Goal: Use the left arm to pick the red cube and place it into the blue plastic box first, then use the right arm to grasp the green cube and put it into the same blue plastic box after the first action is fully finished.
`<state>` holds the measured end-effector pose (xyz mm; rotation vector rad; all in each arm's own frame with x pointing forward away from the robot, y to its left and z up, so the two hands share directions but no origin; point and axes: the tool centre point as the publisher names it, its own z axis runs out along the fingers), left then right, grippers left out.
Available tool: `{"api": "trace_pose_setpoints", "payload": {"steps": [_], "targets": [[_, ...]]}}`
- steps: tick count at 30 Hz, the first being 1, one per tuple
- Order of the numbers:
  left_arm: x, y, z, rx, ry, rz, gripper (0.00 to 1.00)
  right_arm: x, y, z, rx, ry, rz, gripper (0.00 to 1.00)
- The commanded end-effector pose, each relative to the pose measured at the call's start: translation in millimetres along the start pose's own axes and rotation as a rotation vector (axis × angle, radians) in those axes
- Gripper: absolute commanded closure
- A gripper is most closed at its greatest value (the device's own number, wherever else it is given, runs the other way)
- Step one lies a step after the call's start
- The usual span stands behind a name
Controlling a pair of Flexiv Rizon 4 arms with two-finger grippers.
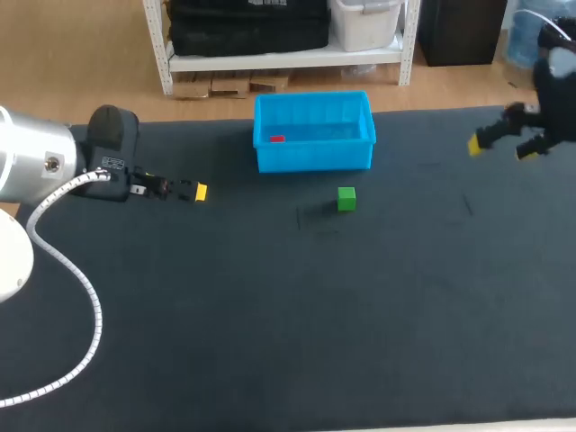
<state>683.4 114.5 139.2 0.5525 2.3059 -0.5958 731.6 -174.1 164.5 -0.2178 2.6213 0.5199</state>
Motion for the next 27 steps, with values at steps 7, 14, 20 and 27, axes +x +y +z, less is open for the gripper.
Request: {"api": "trace_pose_setpoints", "payload": {"steps": [7,14,20,27], "targets": [[0.6,1.6,1,0.007,-0.006,0.001,0.0,-47,31,56,0.143,0.187,0.03,0.0],[0.6,1.6,1,0.007,-0.006,0.001,0.0,-48,43,89,0.103,0.234,0.068,0.0],[0.6,1.6,1,0.007,-0.006,0.001,0.0,-47,44,93,0.066,0.248,0.055,0.0],[0.6,1.6,1,0.007,-0.006,0.001,0.0,-47,44,93,0.066,0.248,0.055,0.0]]}}
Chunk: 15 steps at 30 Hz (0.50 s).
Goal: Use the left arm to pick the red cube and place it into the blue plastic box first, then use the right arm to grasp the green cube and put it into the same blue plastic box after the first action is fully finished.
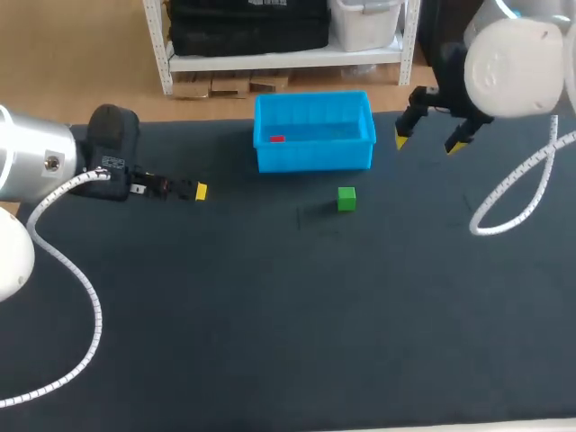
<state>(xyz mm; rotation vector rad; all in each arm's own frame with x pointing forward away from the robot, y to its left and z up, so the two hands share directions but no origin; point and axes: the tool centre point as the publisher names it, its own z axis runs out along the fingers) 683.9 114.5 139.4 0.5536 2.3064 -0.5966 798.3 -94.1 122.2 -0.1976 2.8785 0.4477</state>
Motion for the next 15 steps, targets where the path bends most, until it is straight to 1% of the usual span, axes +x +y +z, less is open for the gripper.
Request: {"api": "trace_pose_setpoints", "payload": {"steps": [1,9,12,14,15], "targets": [[1.1,1.4,1,0.006,-0.007,0.001,0.0,-2,0,-1,0.0,0.009,0.0,0.0],[1.1,1.4,1,0.006,-0.007,0.001,0.0,-2,0,-1,0.0,0.009,0.0,0.0],[1.1,1.4,1,0.006,-0.007,0.001,0.0,-8,10,11,0.048,0.053,0.032,0.0],[1.1,1.4,1,0.006,-0.007,0.001,0.0,-12,17,18,0.065,0.06,0.047,0.0],[1.1,1.4,1,0.006,-0.007,0.001,0.0,-14,21,22,0.084,0.083,0.059,0.0]]}}
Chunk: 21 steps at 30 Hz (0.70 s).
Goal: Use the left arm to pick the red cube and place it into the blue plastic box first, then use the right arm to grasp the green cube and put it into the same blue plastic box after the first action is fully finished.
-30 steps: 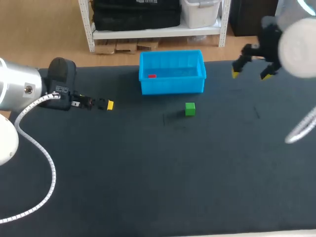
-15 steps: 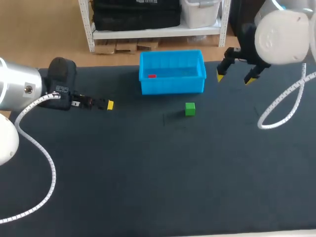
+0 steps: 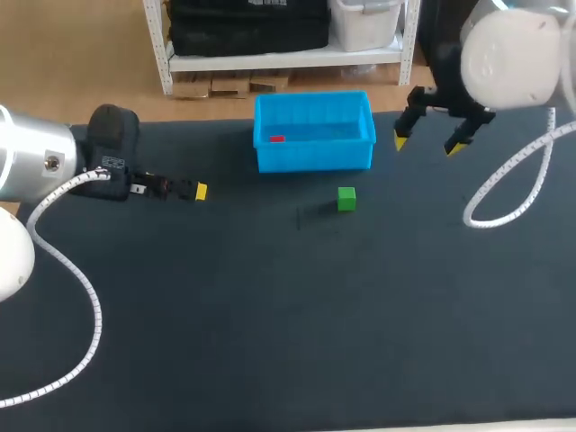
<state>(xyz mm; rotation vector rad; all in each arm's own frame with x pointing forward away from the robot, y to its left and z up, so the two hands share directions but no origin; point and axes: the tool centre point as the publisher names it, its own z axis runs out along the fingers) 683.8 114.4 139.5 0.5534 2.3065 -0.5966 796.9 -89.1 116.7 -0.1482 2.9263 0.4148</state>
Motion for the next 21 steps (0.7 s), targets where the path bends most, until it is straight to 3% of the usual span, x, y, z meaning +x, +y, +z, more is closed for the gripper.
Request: {"api": "trace_pose_setpoints", "payload": {"steps": [1,14,21], "targets": [[1.1,1.6,1,0.006,-0.007,0.001,0.0,-18,22,18,0.07,0.053,0.022,0.0],[1.1,1.6,1,0.006,-0.007,0.001,0.0,-36,47,60,0.099,0.099,0.054,0.0],[1.1,1.6,1,0.006,-0.007,0.001,0.0,-38,60,73,0.176,0.149,0.073,0.0]]}}
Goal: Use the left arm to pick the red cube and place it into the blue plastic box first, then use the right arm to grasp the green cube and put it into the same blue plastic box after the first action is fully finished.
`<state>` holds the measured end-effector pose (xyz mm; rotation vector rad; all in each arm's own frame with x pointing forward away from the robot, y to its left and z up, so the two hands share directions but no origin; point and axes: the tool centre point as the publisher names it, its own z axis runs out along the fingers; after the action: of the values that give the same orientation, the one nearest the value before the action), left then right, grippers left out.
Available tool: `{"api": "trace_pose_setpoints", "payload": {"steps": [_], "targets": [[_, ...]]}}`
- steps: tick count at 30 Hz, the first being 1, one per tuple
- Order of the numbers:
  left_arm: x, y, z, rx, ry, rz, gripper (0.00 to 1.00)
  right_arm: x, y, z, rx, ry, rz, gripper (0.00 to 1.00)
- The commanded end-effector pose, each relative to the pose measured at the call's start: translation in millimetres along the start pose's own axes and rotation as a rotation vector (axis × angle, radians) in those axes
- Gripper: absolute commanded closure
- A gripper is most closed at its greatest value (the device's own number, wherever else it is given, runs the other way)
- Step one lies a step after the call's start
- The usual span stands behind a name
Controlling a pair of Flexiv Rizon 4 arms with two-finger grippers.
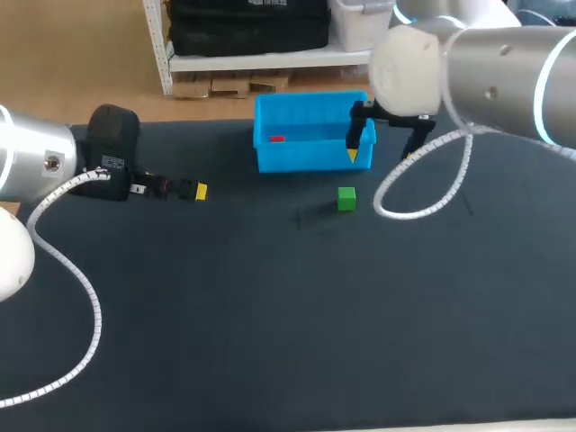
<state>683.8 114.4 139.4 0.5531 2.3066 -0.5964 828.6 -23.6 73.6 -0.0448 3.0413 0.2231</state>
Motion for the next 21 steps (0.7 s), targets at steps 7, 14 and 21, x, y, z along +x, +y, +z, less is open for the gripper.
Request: {"api": "trace_pose_setpoints", "payload": {"steps": [7,14,21], "targets": [[1.0,1.6,1,0.006,-0.007,0.001,0.0,-2,31,18,0.087,0.033,-0.036,0.0],[1.0,1.6,1,0.006,-0.007,0.001,0.0,18,29,22,0.095,-0.035,-0.018,0.0],[1.0,1.6,1,0.006,-0.007,0.001,0.0,33,32,27,0.086,-0.083,-0.038,0.0]]}}
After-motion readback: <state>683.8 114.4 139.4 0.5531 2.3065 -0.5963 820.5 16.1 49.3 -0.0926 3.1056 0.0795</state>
